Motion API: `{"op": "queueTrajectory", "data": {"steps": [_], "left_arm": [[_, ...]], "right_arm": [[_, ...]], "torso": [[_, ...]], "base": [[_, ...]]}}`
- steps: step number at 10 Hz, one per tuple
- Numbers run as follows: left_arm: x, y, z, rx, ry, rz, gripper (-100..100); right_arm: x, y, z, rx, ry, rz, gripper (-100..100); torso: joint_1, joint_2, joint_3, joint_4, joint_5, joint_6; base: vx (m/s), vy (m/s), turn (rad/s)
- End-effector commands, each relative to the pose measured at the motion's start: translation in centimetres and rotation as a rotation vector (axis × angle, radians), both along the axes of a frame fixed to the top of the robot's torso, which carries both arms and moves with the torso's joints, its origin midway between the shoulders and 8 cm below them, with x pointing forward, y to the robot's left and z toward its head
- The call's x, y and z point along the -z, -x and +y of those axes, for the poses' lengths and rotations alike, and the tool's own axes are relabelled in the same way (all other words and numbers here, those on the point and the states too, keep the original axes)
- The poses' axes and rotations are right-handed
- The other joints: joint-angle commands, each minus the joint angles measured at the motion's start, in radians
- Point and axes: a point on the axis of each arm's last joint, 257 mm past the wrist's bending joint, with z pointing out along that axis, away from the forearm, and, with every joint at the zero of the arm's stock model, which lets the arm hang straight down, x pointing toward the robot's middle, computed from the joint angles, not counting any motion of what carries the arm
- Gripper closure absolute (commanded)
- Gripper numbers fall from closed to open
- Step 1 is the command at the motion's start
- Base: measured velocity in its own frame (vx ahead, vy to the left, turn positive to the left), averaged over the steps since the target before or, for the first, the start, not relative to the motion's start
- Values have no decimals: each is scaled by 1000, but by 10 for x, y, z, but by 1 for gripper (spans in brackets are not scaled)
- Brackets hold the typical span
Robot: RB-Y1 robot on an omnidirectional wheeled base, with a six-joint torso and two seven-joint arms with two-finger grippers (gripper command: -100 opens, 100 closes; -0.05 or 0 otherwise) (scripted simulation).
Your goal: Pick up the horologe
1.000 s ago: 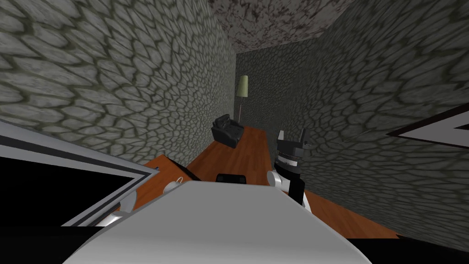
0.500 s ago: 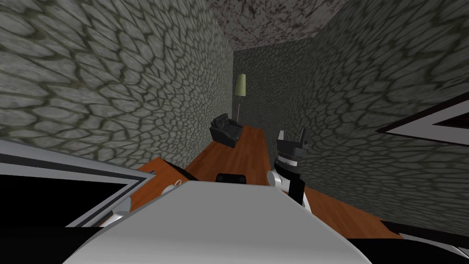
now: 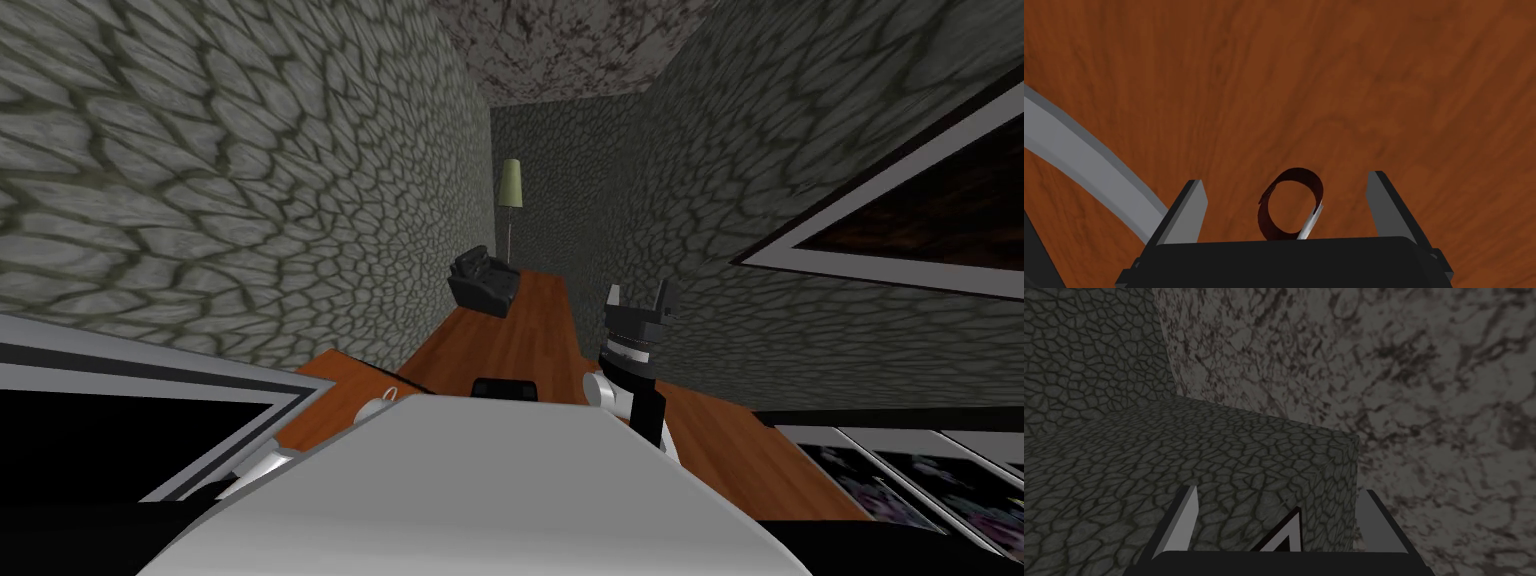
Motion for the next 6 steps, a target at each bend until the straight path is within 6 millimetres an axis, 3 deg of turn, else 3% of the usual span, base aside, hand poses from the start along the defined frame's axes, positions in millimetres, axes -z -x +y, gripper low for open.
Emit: {"op": "queueTrajectory", "data": {"steps": [1, 2, 6], "left_arm": [[3, -3, 0, -39, 0, 0, -100], [6, -7, -1, -55, 1, 3, -100], [10, -13, -2, -129, 0, -1, -100]], "right_arm": [[0, 0, 0, 0, 0, 0, 0], [0, 0, 0, 0, 0, 0, 0], [0, 0, 0, 0, 0, 0, 0]], "torso": [[0, 0, 0, 0, 0, 0], [0, -1, -1, 0, 0, 1], [-1, -3, -2, -1, 0, 0]], "base": [[-109, 8, -173], [-165, 21, -313], [-111, -13, -147]]}}
